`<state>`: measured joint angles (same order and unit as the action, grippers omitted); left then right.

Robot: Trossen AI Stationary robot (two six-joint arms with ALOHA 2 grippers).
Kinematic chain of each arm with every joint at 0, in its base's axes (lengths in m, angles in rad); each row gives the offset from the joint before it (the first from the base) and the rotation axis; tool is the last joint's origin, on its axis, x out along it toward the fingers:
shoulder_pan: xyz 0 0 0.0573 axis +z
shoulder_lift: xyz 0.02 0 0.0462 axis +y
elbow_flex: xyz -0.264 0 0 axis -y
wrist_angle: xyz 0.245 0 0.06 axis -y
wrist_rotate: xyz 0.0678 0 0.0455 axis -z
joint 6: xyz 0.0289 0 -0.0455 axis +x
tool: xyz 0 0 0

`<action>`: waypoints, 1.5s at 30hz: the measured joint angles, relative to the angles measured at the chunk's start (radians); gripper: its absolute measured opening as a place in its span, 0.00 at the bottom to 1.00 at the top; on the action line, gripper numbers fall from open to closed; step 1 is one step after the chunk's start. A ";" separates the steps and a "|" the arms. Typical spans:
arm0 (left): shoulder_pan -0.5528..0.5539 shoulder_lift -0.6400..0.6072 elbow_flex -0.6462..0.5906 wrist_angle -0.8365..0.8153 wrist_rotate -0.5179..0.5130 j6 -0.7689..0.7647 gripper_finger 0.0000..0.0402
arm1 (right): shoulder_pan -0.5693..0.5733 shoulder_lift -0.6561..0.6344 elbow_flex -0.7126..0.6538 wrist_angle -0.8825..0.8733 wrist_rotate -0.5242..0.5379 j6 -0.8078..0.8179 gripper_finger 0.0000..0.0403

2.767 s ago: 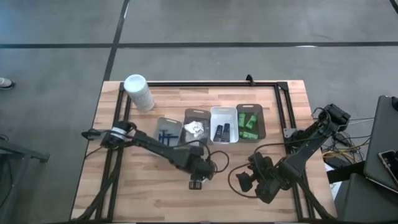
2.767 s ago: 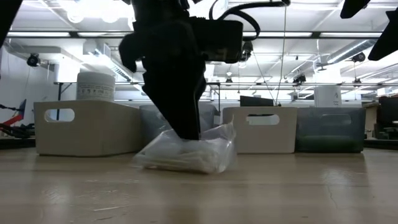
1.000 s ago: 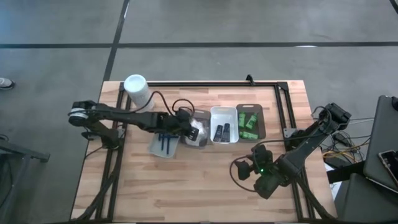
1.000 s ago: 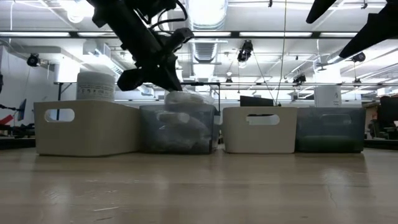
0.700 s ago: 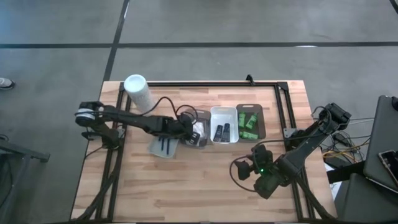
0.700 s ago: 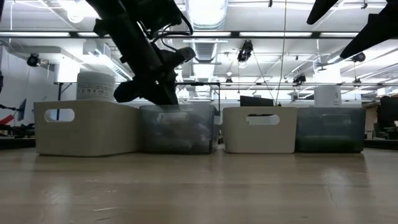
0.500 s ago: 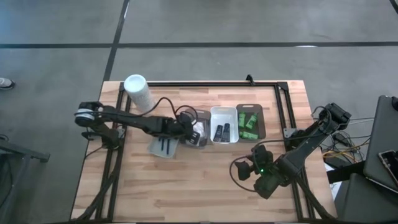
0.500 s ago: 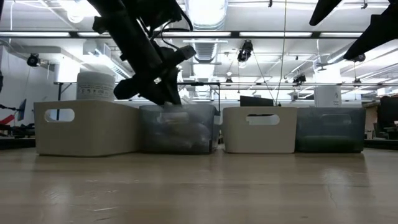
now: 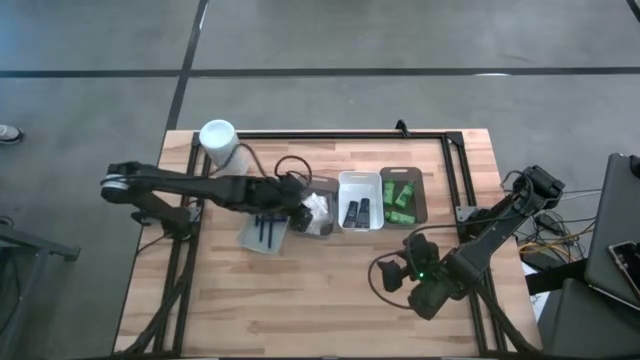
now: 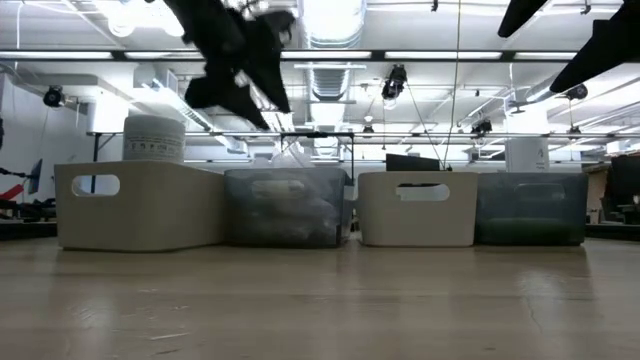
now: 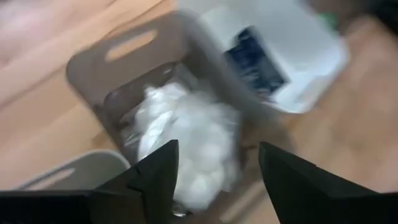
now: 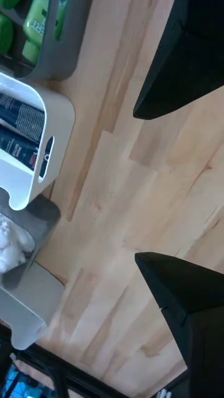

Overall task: Pick & Place Travel size toiletries
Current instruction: Return to Home Position

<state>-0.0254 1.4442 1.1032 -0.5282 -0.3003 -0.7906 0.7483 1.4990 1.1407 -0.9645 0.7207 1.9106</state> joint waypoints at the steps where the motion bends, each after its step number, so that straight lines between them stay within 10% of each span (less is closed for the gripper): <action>1: -0.002 -0.025 0.005 -0.002 0.017 0.031 0.56 | 0.000 0.000 0.002 0.000 -0.003 -0.013 0.90; 23: -0.108 -0.313 0.004 -0.018 0.024 0.180 0.56 | 0.009 -0.011 0.117 0.050 -0.085 -0.320 0.90; 28: -0.112 -0.365 0.004 0.019 0.214 0.331 0.56 | 0.006 -0.011 0.146 0.080 -0.083 -0.299 0.90; 35: -0.089 -0.471 -0.035 0.056 0.293 0.440 0.56 | -0.035 -0.031 0.136 0.369 -0.111 -0.587 0.90; 45: 0.014 -0.725 -0.127 0.090 0.575 0.518 0.57 | -0.307 -0.149 0.004 0.946 -0.485 -1.023 0.90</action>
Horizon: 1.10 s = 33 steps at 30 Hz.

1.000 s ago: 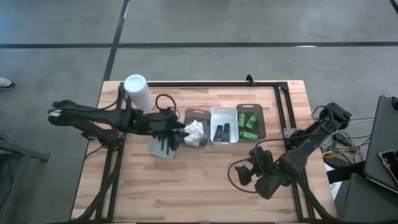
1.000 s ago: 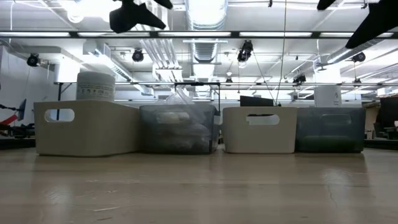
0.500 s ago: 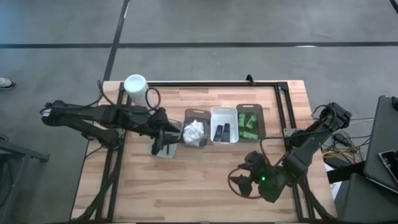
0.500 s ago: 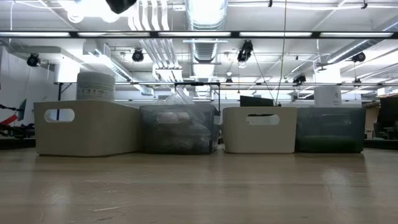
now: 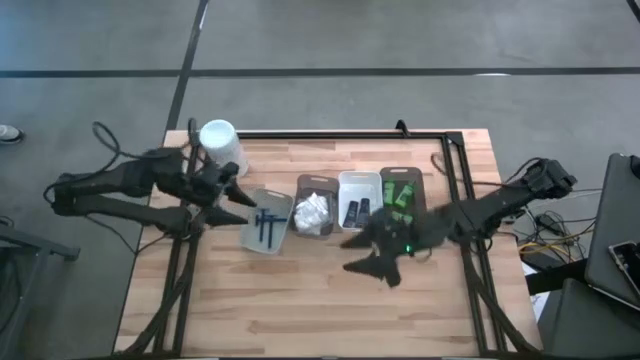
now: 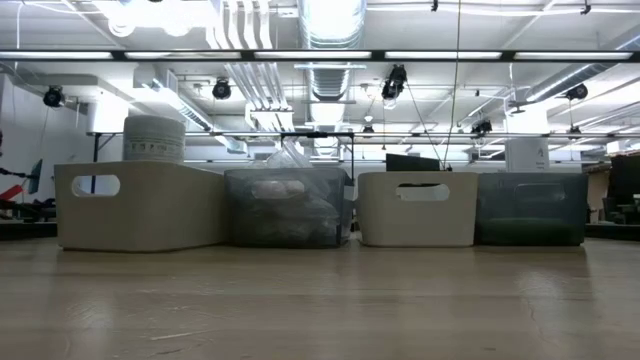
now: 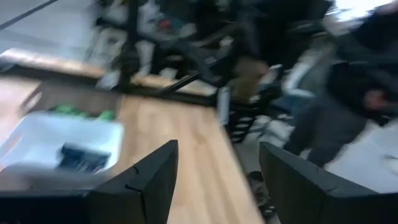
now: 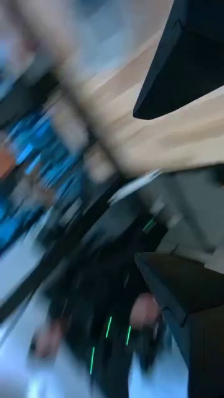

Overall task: Pick & Place Travel size toiletries
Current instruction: Return to Home Position

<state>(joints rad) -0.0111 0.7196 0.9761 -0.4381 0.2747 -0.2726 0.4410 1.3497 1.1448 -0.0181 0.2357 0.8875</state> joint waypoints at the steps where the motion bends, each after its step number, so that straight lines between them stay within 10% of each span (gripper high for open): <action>1: 0.011 -0.023 -0.013 0.023 0.050 0.006 0.57 | -0.030 -0.011 -0.022 0.105 -0.054 -0.065 0.90; 8: 0.044 -0.130 -0.145 0.186 0.248 -0.009 0.57 | -0.164 -0.072 -0.191 0.601 -0.345 -0.439 0.90; 17: 0.085 -0.302 -0.257 0.220 0.102 -0.022 0.57 | -0.224 -0.265 -0.450 0.596 -0.290 -0.270 0.90; 33: 0.114 -0.553 -0.425 0.249 -0.146 0.062 0.57 | -0.299 -0.851 -0.924 0.593 -0.284 -0.451 0.90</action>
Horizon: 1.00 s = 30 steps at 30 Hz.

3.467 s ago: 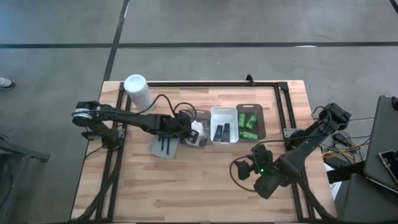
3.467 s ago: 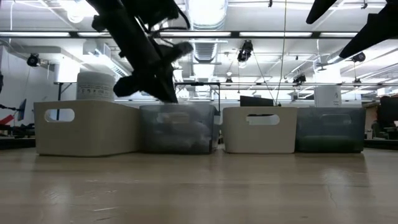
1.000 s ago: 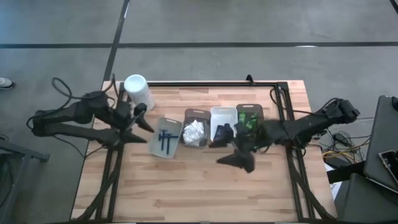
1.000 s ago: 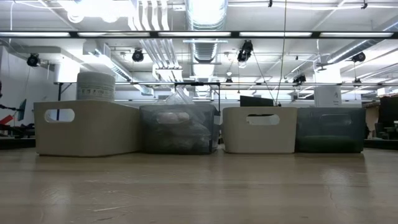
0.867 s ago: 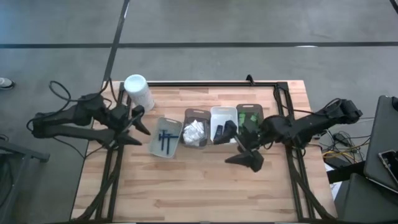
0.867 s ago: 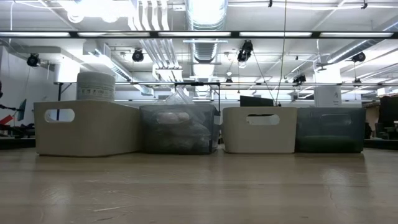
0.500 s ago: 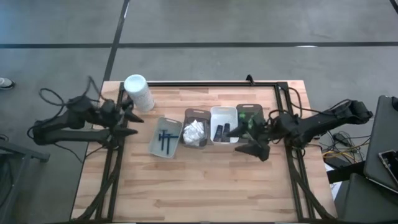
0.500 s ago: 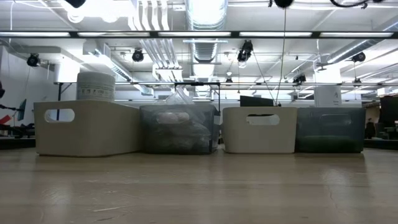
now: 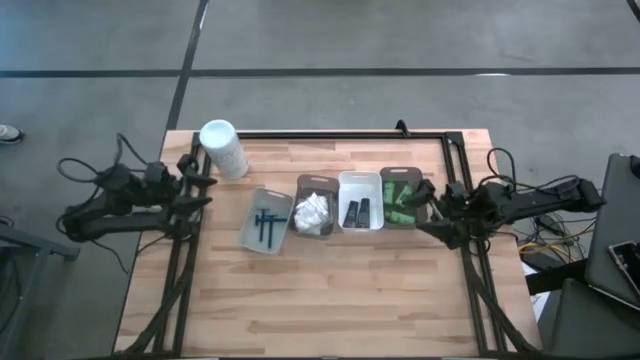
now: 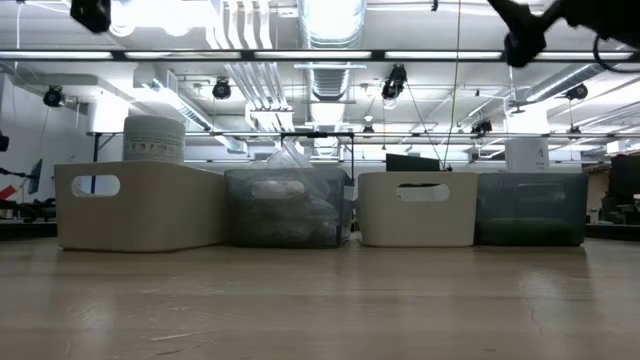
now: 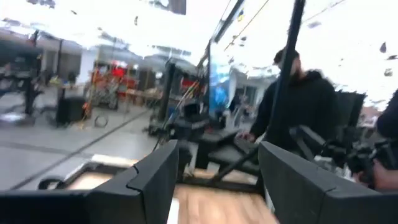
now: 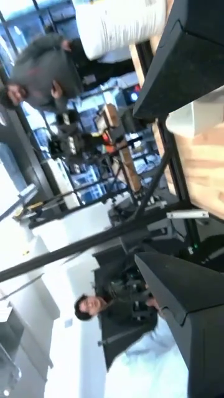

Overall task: Pick & Place Travel size toiletries
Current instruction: Return to Home Position

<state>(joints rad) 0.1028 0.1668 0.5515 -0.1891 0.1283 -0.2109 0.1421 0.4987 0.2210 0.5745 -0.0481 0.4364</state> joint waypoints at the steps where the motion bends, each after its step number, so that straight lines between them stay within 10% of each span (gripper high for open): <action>1: 0.000 -0.015 -0.019 -0.009 -0.010 0.002 0.57 | 0.000 -0.033 -0.030 0.001 0.006 -0.007 0.90; 14: 0.000 -0.162 -0.191 0.083 -0.150 -0.028 0.57 | 0.001 -0.389 -0.212 -0.170 0.199 -0.070 0.90; 30: 0.000 -0.164 -0.327 0.084 -0.186 -0.084 0.57 | 0.002 -0.423 -0.212 -0.286 0.287 -0.070 0.90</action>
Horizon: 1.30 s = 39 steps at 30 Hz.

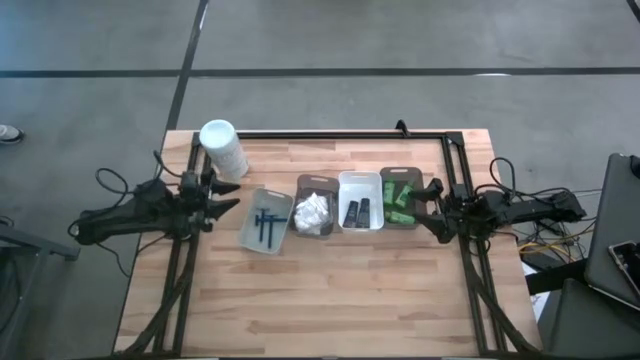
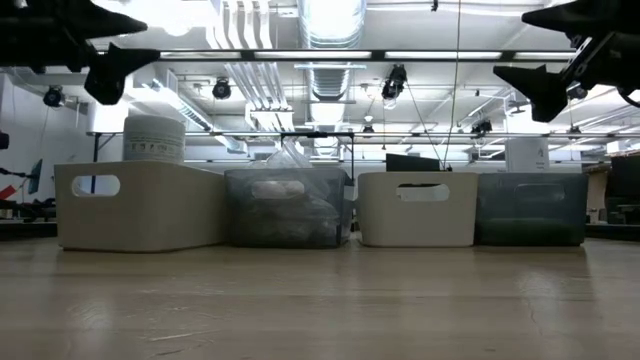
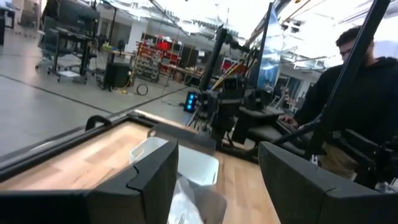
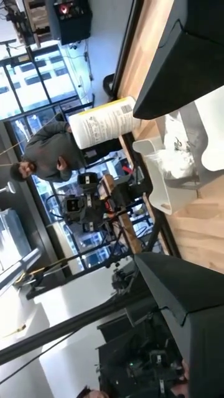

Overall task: Pick & Place Travel size toiletries
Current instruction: Return to Home Position

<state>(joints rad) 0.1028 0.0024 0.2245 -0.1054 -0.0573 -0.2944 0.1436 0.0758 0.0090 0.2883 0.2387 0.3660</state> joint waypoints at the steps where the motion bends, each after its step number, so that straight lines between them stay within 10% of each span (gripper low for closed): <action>1: 0.000 0.000 -0.012 0.008 0.000 0.000 0.57 | 0.000 0.000 0.000 0.000 0.000 0.000 0.90; 39: 0.001 0.002 -0.216 0.141 -0.080 -0.084 0.57 | -0.001 -0.076 0.002 -0.020 -0.002 0.000 0.90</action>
<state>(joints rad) 0.1040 0.0048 0.0090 0.0355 -0.1371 -0.3782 0.1429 0.0002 0.0113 0.2688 0.2365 0.3658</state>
